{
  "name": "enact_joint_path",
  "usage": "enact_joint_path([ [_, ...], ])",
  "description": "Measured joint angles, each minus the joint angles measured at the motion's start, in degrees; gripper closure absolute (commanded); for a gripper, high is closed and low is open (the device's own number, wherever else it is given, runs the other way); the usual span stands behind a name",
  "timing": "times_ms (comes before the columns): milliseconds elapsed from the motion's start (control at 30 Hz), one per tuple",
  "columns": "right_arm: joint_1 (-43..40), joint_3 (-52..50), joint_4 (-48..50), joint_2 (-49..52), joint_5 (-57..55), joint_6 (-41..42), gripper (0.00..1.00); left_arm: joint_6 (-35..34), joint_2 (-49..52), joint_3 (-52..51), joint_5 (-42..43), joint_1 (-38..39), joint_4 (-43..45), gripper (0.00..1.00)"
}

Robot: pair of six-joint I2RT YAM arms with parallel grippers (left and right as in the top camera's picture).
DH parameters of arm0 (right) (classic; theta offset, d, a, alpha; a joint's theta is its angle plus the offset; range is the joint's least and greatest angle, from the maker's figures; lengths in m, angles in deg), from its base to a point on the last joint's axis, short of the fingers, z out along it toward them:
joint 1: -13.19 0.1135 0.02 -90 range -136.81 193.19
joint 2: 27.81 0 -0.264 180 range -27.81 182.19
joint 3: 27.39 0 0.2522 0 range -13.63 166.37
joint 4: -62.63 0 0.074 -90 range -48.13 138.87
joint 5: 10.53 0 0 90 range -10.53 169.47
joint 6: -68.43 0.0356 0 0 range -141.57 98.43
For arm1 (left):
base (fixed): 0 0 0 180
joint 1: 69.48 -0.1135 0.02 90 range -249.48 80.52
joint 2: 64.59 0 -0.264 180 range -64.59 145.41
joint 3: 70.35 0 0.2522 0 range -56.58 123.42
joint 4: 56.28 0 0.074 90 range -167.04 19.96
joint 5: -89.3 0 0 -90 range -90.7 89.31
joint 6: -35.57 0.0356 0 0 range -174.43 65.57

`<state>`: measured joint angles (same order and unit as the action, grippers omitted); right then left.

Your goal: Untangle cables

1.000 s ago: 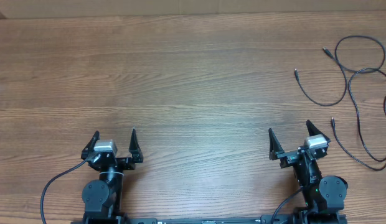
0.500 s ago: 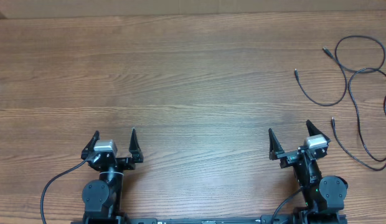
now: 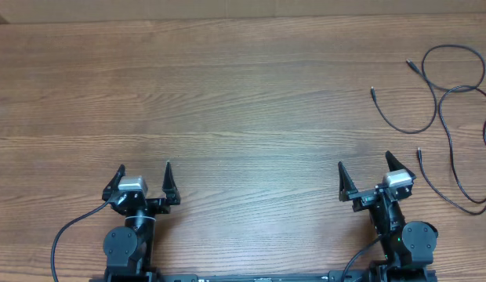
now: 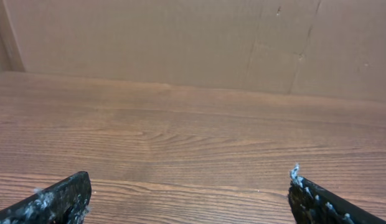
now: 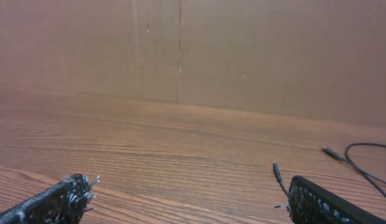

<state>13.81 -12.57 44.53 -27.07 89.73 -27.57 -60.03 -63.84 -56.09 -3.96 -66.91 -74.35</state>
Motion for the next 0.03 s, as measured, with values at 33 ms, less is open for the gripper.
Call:
enact_joint_path([
  [33,0.00,0.00,0.02,0.00,-0.02,0.00,0.00,0.00,0.00,0.00,0.00,0.00,0.00,0.00],
])
